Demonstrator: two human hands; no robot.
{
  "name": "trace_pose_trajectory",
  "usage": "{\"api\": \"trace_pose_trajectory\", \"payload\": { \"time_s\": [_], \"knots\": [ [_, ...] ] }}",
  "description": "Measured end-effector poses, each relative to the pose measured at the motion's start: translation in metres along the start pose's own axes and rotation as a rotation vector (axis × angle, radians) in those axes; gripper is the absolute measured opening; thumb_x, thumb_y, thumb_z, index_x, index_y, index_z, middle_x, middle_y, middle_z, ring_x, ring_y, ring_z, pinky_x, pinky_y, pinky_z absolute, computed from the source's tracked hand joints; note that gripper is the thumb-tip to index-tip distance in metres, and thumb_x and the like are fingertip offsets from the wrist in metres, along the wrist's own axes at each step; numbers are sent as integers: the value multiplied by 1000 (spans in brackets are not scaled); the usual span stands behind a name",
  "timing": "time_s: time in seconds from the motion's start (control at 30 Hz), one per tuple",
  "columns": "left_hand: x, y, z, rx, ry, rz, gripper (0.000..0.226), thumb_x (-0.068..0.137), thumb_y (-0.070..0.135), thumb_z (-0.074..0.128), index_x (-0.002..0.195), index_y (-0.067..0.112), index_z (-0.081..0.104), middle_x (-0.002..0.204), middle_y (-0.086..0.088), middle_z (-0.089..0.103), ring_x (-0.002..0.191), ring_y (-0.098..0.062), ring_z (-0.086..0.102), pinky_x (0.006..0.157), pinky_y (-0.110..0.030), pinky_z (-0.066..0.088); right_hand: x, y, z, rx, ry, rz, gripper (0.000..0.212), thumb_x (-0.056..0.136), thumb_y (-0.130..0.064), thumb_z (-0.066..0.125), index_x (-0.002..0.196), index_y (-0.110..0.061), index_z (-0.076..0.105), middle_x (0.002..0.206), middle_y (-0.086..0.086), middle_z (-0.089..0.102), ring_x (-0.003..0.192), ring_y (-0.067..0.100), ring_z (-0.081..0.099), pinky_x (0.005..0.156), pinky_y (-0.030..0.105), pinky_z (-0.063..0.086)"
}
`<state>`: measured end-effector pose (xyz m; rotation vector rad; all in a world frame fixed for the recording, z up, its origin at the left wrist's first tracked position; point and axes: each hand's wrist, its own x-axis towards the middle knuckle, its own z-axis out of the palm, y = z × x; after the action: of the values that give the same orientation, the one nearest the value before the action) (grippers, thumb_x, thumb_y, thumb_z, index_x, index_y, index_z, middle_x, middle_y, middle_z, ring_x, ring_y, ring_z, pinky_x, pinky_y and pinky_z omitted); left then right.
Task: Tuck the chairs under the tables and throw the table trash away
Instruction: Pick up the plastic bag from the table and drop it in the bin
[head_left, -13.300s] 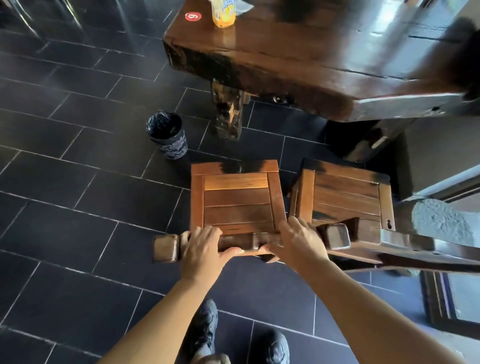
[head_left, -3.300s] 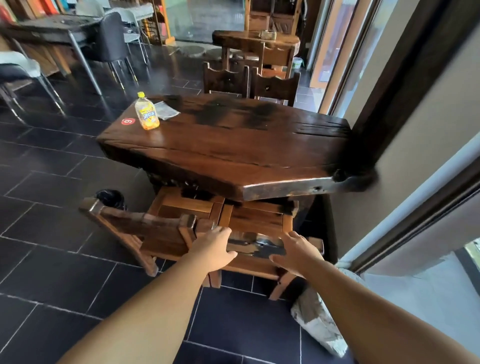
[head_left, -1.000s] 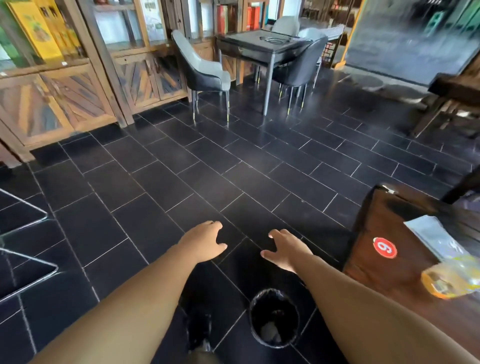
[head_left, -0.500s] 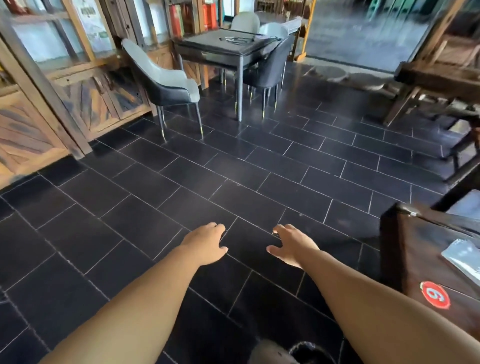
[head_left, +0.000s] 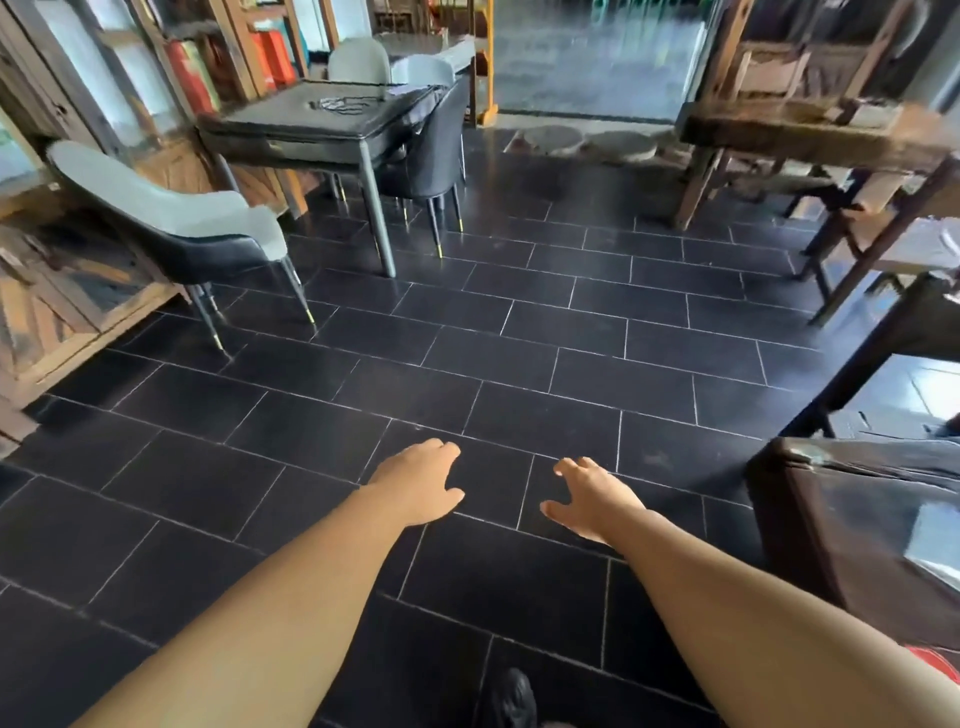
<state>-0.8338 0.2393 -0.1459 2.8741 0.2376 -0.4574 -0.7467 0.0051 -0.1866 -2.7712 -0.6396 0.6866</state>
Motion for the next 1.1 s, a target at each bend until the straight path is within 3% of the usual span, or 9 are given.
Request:
{"api": "trace_pose_trajectory", "payload": {
  "time_s": [0.4,0.7,0.9,1.1],
  "knots": [
    [181,56,-55,85,-85,331,57,94,42,54,145,22,38,140,3,47,125,-23,50,97,-42,47,75,60,-66,143,145,268,57,88,-55,64,128,-17,48,121,5,51,113,30,57,90,40,50],
    [316,110,-77,178,-174,724,57,92,43,57,142,21,42,141,2,49,126,-23,51,100,-41,46,96,84,-89,303,290,674,59,89,-56,61,134,-19,48,124,6,52,116,28,57,95,40,49],
    [359,156,-86,281,-208,1008,51,91,47,57,134,22,46,131,4,52,121,-22,53,96,-42,48,88,76,-89,414,381,936,62,89,-56,61,136,-17,48,126,6,52,115,26,58,94,38,49],
    [358,226,-86,352,-255,1243,59,93,44,56,145,20,40,142,1,48,130,-23,48,103,-43,46,58,82,-85,507,445,1136,63,90,-54,60,140,-18,45,131,6,50,117,26,58,97,39,49]
  ]
}}
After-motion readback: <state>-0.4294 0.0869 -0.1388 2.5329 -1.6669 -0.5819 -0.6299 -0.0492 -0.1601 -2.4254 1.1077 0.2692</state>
